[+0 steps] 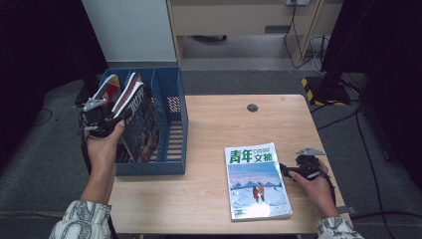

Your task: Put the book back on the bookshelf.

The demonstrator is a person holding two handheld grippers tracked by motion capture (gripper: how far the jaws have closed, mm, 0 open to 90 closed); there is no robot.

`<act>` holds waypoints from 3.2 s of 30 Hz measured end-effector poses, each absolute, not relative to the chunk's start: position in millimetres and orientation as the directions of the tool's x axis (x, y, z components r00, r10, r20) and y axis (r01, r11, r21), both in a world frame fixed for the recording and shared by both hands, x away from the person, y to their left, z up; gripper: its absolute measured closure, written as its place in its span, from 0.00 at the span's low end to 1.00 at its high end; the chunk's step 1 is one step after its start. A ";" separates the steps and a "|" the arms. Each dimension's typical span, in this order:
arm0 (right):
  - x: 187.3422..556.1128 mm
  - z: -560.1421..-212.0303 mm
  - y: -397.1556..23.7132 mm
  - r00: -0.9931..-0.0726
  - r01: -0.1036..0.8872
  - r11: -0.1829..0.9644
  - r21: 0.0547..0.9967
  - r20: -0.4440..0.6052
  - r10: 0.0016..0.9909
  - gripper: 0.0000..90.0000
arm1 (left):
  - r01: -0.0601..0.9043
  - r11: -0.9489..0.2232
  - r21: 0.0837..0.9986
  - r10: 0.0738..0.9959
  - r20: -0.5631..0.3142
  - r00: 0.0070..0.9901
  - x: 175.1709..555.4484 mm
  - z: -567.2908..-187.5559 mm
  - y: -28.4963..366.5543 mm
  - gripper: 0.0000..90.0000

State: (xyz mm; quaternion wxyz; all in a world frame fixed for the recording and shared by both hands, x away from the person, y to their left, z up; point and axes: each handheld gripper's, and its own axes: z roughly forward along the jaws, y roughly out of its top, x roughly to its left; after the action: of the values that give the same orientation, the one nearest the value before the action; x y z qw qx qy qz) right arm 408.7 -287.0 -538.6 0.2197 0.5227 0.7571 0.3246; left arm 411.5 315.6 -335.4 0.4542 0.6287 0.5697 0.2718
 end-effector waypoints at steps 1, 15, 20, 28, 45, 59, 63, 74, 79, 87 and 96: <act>408.7 -538.6 -287.0 -0.357 0.649 0.243 0.721 0.007 0.934 0.11 | 0.472 0.060 0.880 0.963 -0.175 0.204 410.9 -335.4 315.8 0.87; 408.2 -538.4 -286.5 -0.356 0.652 0.241 0.718 0.009 0.935 0.11 | 0.499 0.035 0.866 0.963 -0.162 0.214 411.8 -330.3 315.2 0.85; 408.2 -538.4 -286.5 -0.357 0.652 0.242 0.718 0.009 0.934 0.11 | 0.514 0.017 0.858 0.964 -0.151 0.220 415.2 -324.5 313.6 0.84; 408.1 -538.6 -286.1 -0.360 0.649 0.245 0.720 0.006 0.933 0.11 | 0.551 -0.013 0.835 0.966 -0.132 0.223 422.7 -322.4 309.3 0.84; 408.1 -538.6 -286.0 -0.361 0.649 0.245 0.720 0.007 0.933 0.10 | 0.543 -0.021 0.839 0.968 -0.119 0.222 421.6 -321.8 308.7 0.91; 408.1 -538.6 -286.0 -0.361 0.649 0.245 0.720 0.007 0.933 0.10 | 0.520 0.015 0.854 0.964 -0.150 0.219 431.1 -309.3 295.8 0.91; 408.1 -538.6 -285.9 -0.360 0.649 0.245 0.720 0.008 0.933 0.10 | 0.501 0.017 0.865 0.967 -0.142 0.213 437.9 -309.4 292.5 0.91; 408.1 -538.6 -285.7 -0.359 0.650 0.242 0.720 0.011 0.933 0.10 | 0.499 0.035 0.866 0.971 -0.147 0.188 455.0 -310.8 288.8 0.91; 408.1 -538.6 -285.8 -0.360 0.650 0.242 0.720 0.011 0.933 0.10 | 0.501 0.048 0.864 0.973 -0.154 0.173 460.4 -315.0 290.1 0.91; 408.1 -538.6 -285.8 -0.360 0.650 0.243 0.720 0.011 0.933 0.10 | 0.499 0.042 0.865 0.977 -0.141 0.162 462.9 -319.1 290.1 0.91; 408.1 -538.7 -286.0 -0.362 0.650 0.246 0.719 0.008 0.932 0.10 | 0.497 0.054 0.866 0.975 -0.154 0.163 466.7 -325.1 288.1 0.91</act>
State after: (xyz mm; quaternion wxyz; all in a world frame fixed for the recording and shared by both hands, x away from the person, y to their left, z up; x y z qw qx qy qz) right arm 408.1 -286.0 -538.7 0.2175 0.5210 0.7589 0.3245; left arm 466.7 288.1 -325.1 0.4304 0.6296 0.5844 0.2773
